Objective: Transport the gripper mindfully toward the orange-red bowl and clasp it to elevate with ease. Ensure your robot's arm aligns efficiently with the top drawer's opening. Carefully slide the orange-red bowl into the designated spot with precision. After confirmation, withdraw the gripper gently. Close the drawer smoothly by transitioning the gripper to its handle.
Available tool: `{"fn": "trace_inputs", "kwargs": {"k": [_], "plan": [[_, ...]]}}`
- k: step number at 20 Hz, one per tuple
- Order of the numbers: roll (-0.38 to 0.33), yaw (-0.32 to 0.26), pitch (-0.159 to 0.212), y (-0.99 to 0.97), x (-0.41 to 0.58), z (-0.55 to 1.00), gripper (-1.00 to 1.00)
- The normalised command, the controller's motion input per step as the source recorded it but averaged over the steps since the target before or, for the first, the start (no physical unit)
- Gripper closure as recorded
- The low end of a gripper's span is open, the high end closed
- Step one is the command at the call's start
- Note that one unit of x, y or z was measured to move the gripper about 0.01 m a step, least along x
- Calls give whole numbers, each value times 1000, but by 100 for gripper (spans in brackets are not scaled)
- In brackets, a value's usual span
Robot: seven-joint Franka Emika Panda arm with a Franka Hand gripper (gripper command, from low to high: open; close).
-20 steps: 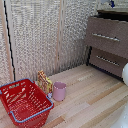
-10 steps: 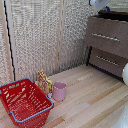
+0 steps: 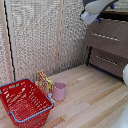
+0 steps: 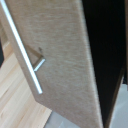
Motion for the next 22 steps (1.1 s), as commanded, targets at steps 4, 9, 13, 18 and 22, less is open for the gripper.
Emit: {"fn": "trace_inputs", "kwargs": {"k": [4, 9, 13, 18, 22], "plan": [[-291, 142, 183, 101, 94, -368, -100], [-276, 174, 177, -11, 101, -367, -100], [-284, 174, 133, -110, 98, -402, -100], [-305, 149, 17, -239, -4, -364, -100], [-222, 105, -34, -432, -201, -101, -100]]}}
